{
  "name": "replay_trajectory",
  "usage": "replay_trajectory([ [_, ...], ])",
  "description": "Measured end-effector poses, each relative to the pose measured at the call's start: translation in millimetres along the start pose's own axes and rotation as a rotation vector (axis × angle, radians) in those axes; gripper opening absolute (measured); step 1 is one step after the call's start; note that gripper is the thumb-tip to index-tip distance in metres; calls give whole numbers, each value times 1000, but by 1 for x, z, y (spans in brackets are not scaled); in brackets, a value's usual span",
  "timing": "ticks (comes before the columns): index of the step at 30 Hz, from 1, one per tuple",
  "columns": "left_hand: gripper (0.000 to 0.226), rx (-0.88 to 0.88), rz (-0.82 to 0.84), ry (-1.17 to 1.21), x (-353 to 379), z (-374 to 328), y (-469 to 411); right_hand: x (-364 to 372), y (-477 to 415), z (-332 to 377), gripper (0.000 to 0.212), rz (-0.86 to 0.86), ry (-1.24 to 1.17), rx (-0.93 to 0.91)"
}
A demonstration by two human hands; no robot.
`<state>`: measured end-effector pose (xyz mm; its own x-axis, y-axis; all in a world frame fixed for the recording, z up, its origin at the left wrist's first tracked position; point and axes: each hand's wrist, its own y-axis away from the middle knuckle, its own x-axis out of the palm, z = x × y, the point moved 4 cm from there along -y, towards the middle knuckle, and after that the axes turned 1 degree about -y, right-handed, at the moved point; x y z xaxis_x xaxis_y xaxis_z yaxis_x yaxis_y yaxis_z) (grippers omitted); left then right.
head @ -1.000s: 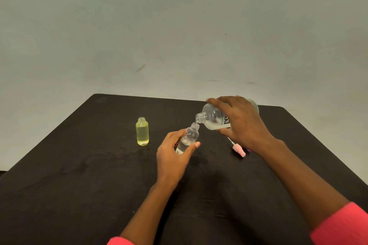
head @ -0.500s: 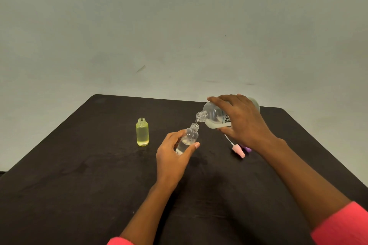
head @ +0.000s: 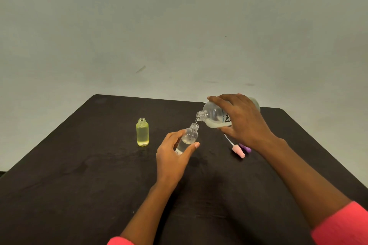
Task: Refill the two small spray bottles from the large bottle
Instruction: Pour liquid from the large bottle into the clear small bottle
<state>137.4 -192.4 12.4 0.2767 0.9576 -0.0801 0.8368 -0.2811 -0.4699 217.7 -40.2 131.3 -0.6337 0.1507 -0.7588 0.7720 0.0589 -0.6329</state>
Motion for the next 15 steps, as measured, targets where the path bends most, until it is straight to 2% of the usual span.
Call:
replay_trajectory([
  [15, 39, 1, 1, -11, 0, 2, 1, 1, 1, 1, 80, 11, -8, 7],
])
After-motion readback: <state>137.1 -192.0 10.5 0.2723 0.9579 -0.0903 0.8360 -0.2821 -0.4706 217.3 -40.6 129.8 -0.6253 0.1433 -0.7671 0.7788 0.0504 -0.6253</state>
